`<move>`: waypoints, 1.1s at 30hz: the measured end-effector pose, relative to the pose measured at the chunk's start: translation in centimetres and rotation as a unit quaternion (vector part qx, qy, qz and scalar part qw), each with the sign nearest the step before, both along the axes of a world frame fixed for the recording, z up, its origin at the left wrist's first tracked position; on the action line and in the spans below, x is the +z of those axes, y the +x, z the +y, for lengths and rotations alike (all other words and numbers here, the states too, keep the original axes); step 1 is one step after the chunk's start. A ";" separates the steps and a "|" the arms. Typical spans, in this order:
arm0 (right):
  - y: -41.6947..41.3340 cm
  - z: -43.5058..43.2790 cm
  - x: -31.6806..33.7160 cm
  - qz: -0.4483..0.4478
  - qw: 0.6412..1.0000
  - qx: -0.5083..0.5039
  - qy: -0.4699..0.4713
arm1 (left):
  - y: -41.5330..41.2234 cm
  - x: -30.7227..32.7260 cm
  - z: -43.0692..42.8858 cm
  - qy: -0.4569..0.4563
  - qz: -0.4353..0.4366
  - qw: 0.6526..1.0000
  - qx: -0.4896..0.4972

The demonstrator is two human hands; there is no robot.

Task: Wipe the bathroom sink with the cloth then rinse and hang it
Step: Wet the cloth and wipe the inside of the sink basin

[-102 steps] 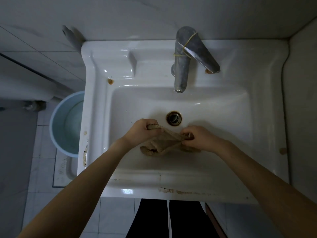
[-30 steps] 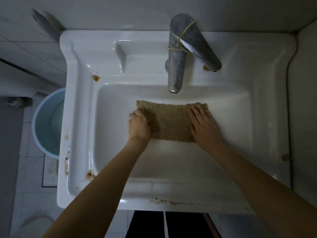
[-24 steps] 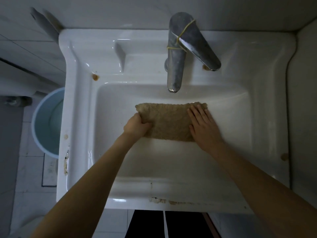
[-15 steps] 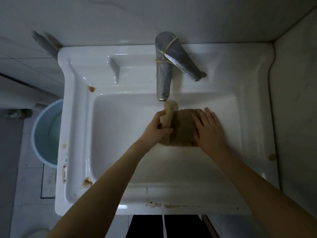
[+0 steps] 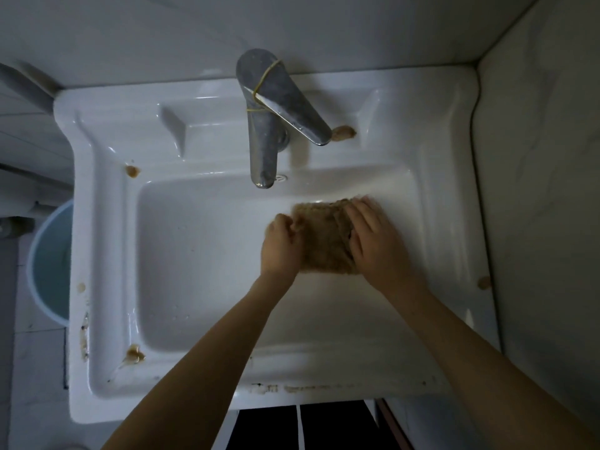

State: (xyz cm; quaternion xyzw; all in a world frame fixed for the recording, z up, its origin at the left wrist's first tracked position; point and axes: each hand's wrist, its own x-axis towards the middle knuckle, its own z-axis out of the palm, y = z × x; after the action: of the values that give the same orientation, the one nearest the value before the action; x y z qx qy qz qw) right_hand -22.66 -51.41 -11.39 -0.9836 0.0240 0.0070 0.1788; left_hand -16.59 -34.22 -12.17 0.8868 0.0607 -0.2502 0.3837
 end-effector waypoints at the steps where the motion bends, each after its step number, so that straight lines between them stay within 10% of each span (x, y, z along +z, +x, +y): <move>1: 0.0 0.3 -0.2 0.014 0.999 0.033 -0.019 | 0.1 -0.5 0.7 0.023 0.016 1.000 0.012; 12: -0.5 2.9 -3.3 0.127 0.983 0.034 -0.125 | -1.1 -0.7 1.2 -0.131 0.056 0.988 0.060; 19: -0.5 5.9 -5.7 0.165 0.977 0.063 -0.120 | -1.4 -1.9 6.6 -0.039 0.064 0.994 0.080; 33: -1.7 1.3 -5.1 0.101 0.978 0.077 -0.164 | -3.0 -1.6 -1.3 0.022 -0.086 0.963 -0.254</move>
State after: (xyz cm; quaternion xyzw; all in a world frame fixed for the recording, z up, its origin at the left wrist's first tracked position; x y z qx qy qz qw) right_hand -24.38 -50.10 -16.50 -0.9927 -0.0332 0.1158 0.0102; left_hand -19.60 -35.51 -13.80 0.8996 -0.1940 -0.2608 0.2917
